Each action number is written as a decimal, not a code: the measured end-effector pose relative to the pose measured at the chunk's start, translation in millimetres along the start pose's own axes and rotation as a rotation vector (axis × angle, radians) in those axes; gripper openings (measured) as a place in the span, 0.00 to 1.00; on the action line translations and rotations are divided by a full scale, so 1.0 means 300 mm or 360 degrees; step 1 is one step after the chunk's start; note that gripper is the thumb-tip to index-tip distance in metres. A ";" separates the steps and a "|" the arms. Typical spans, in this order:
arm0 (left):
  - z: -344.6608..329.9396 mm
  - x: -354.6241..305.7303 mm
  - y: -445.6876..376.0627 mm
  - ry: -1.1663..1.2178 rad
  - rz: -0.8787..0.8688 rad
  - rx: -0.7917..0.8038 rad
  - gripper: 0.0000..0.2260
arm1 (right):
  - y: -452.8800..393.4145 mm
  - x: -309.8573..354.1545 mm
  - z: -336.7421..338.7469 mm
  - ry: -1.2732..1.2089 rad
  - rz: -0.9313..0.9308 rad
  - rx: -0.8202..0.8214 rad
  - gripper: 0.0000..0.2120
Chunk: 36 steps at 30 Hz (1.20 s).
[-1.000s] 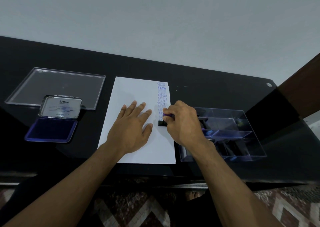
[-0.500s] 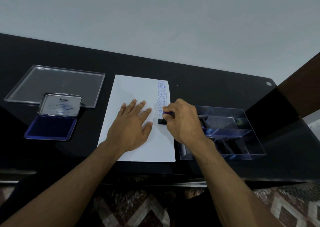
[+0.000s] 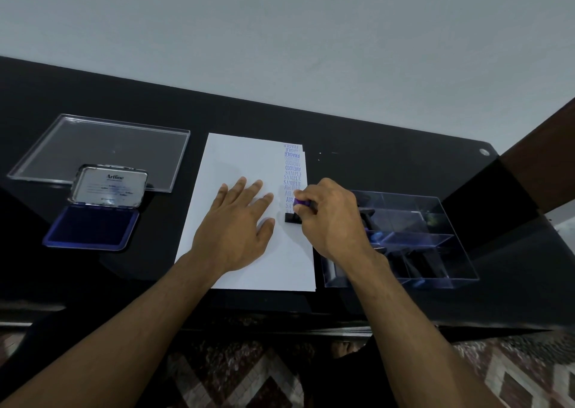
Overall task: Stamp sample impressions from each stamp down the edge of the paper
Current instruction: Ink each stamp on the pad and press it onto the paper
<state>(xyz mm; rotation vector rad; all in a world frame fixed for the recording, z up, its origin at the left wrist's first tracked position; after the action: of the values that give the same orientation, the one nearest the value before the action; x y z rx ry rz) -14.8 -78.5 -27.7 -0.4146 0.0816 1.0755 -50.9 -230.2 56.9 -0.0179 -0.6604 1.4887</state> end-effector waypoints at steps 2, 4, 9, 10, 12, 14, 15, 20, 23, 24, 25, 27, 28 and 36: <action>0.003 0.001 0.002 -0.0003 0.0003 0.0001 0.30 | 0.003 0.001 0.002 -0.0012 -0.0007 -0.0009 0.10; 0.002 0.002 0.005 -0.0002 0.0000 0.0002 0.30 | 0.006 0.003 0.003 -0.0024 0.0002 -0.0002 0.11; 0.001 0.001 0.003 0.0008 -0.0002 0.0006 0.29 | 0.016 -0.022 0.047 -0.0135 -0.0084 -0.0156 0.09; 0.003 0.001 0.005 0.0012 -0.0003 0.0002 0.29 | 0.021 -0.037 0.070 -0.0213 -0.0148 -0.0280 0.08; 0.010 -0.002 0.009 0.0022 -0.0007 -0.0011 0.30 | 0.039 -0.088 0.104 -0.0495 -0.0382 -0.0530 0.07; 0.013 -0.005 0.010 0.0030 -0.0006 -0.0014 0.32 | 0.059 -0.140 0.098 -0.0786 -0.0660 -0.0627 0.07; 0.014 -0.006 0.010 0.0032 -0.0007 -0.0012 0.32 | 0.067 -0.159 0.088 -0.0883 -0.0754 -0.0643 0.07; 0.012 -0.006 0.010 0.0029 0.0003 -0.0006 0.30 | 0.080 -0.183 0.075 -0.1046 -0.0924 -0.0663 0.06; 0.014 -0.006 0.009 0.0038 0.0001 -0.0010 0.30 | 0.079 -0.185 0.070 -0.1054 -0.0948 -0.0655 0.06; 0.015 -0.007 0.009 0.0042 -0.0003 -0.0018 0.31 | 0.078 -0.185 0.068 -0.1048 -0.0945 -0.0649 0.06; 0.015 -0.007 0.009 0.0044 -0.0005 -0.0021 0.31 | 0.078 -0.187 0.065 -0.1043 -0.0943 -0.0642 0.06; 0.014 -0.008 0.011 0.0046 -0.0006 -0.0019 0.32 | 0.079 -0.187 0.065 -0.1042 -0.0947 -0.0633 0.06; 0.013 -0.008 0.012 0.0044 -0.0006 -0.0015 0.32 | 0.080 -0.186 0.066 -0.1039 -0.0943 -0.0631 0.06; 0.017 -0.009 0.010 0.0040 0.0001 0.0008 0.30 | 0.081 -0.179 0.066 -0.1024 -0.0916 -0.0621 0.07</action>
<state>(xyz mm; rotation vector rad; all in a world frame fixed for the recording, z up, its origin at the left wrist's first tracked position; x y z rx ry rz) -19.4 -77.7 -23.2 -0.4236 0.1069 1.0704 -78.1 -284.2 42.4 0.3377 -1.3403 0.7754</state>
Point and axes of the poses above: each hand's wrist, its own y-axis away from the middle knuckle, its own z-axis out of the back of the hand, x = y × z, the point moved 7 cm from there along -y, towards the middle knuckle, and after that the axes turned 10 degrees about -x, right-handed, at the moved point
